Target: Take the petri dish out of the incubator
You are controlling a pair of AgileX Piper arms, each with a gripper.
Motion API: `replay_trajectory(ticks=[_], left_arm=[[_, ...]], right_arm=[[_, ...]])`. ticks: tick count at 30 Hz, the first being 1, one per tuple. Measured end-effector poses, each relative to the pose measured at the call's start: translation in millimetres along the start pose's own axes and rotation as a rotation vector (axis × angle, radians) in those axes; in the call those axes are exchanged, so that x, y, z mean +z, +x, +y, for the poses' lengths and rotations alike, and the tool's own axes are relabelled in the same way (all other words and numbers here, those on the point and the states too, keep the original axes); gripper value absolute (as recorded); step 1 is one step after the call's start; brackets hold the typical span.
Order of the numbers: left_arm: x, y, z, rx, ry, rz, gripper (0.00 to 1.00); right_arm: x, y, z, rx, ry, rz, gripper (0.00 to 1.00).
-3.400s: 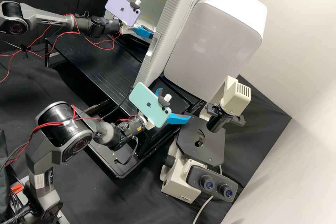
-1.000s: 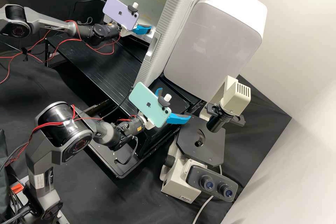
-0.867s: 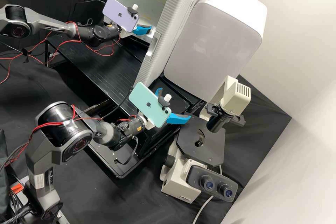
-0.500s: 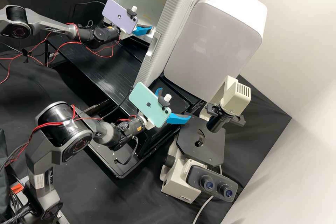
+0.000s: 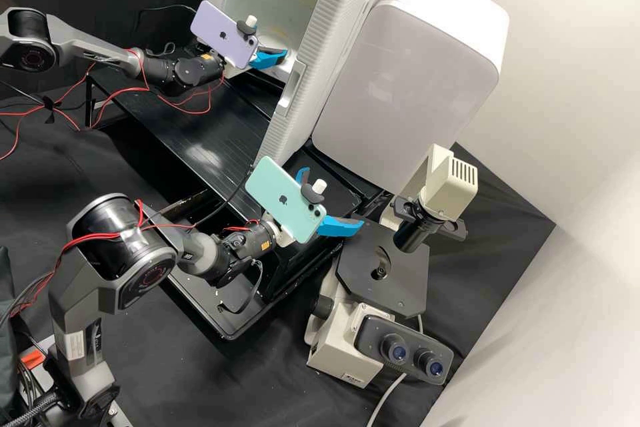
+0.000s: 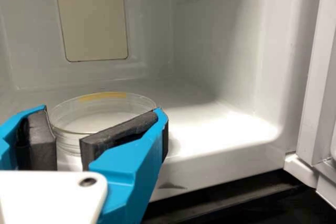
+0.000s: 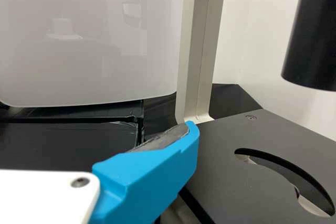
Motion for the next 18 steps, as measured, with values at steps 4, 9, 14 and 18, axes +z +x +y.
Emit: replay_trajectory(ticks=[4,9,14,18], left_arm=[[-2,-8,1.5,-0.004,-0.018,-0.011,0.00],[-5,-16,5.2,-0.008,-0.029,-0.019,0.00],[-7,-23,7.5,-0.008,-0.030,-0.032,0.00],[-8,-28,12.5,-0.011,-0.042,-0.039,0.00]], right_arm=[[0,0,0,0.000,0.000,0.000,1.00],[0,0,0,0.000,0.000,0.000,1.00],[0,0,0,0.000,0.000,0.000,1.00],[0,0,0,0.000,0.000,0.000,1.00]])
